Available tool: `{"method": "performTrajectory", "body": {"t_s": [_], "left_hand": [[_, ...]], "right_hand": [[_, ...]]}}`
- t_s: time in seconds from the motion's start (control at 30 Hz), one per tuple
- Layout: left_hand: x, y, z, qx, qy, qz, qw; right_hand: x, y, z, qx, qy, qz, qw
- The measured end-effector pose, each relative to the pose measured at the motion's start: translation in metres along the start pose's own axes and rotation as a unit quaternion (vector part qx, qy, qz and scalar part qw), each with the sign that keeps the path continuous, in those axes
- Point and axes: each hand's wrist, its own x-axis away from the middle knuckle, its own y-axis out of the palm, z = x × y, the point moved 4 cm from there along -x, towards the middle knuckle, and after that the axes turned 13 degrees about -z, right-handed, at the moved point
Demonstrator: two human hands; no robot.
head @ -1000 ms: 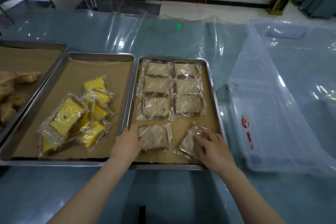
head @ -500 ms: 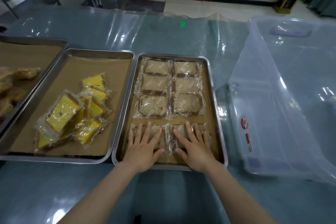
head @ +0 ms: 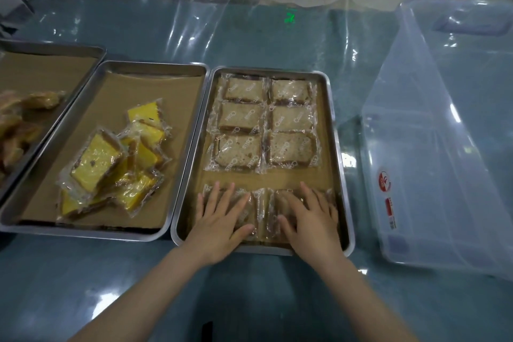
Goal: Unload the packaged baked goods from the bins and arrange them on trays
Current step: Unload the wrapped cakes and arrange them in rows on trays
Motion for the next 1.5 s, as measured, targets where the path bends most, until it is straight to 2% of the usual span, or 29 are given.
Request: {"method": "performTrajectory", "body": {"t_s": [0.07,0.17,0.37,0.5,0.6,0.7,1.0,1.07,1.2,1.33,1.5], "left_hand": [[0.003,-0.002,0.000,0.006,-0.010,0.046,0.999],[-0.003,-0.012,-0.002,-0.001,-0.029,0.086,0.996],[-0.051,-0.049,-0.006,-0.014,-0.065,0.104,0.992],[-0.080,-0.063,-0.007,-0.047,-0.078,0.067,0.994],[-0.089,-0.060,-0.011,-0.050,-0.064,0.028,0.996],[-0.087,-0.051,-0.015,-0.046,-0.047,0.019,0.998],[-0.077,-0.043,-0.012,-0.041,-0.043,0.042,0.997],[-0.074,-0.044,-0.011,-0.043,-0.043,0.060,0.996],[-0.078,-0.060,-0.011,-0.045,-0.029,0.113,0.992],[-0.112,-0.092,-0.013,-0.036,-0.037,0.136,0.989],[-0.160,-0.119,-0.023,-0.014,-0.069,0.130,0.989]], "right_hand": [[-0.006,-0.010,-0.003,-0.014,0.000,0.066,0.998],[-0.031,-0.023,-0.005,-0.040,-0.006,0.095,0.995],[-0.107,-0.029,-0.011,-0.063,0.024,0.047,0.997],[-0.140,-0.029,-0.012,0.010,-0.001,0.006,1.000],[-0.139,-0.022,0.000,0.038,0.013,-0.055,0.998],[-0.122,-0.012,0.009,0.025,0.030,-0.077,0.996],[-0.097,-0.011,-0.001,-0.013,0.048,-0.077,0.996],[-0.097,-0.021,-0.004,-0.044,0.043,-0.050,0.997],[-0.122,-0.055,-0.008,-0.093,0.023,0.062,0.994],[-0.167,-0.068,-0.009,-0.168,0.024,0.058,0.984],[-0.210,-0.062,-0.004,-0.029,0.000,-0.006,1.000]]}}
